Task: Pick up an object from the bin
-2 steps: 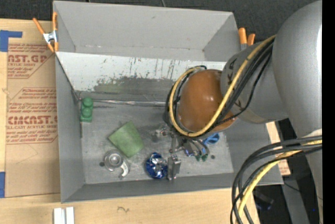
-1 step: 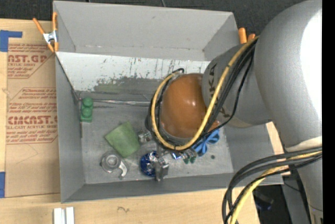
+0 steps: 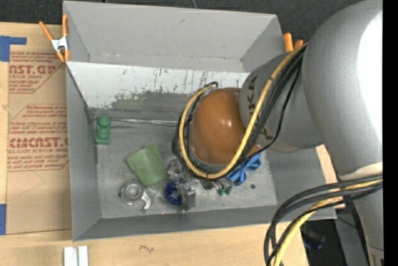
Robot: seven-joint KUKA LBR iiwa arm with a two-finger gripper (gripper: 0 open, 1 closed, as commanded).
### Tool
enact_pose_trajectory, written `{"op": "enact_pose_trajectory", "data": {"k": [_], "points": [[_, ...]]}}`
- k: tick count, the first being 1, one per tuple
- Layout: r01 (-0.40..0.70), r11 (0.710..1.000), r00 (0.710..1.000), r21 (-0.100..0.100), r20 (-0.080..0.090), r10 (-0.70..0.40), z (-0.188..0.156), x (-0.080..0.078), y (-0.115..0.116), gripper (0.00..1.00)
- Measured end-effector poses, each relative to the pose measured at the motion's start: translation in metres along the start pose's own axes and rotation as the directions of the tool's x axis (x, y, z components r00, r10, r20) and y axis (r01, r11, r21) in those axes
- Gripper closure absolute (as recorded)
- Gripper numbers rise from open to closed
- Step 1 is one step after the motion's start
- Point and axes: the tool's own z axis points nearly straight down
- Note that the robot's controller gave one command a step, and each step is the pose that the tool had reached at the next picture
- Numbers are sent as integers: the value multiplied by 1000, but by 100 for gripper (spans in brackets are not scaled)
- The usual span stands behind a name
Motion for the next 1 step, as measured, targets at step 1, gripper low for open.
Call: {"op": "enact_pose_trajectory", "data": {"k": [1], "points": [[254, 967, 967, -6, -14, -254, -141, -13, -11, 100]]}}
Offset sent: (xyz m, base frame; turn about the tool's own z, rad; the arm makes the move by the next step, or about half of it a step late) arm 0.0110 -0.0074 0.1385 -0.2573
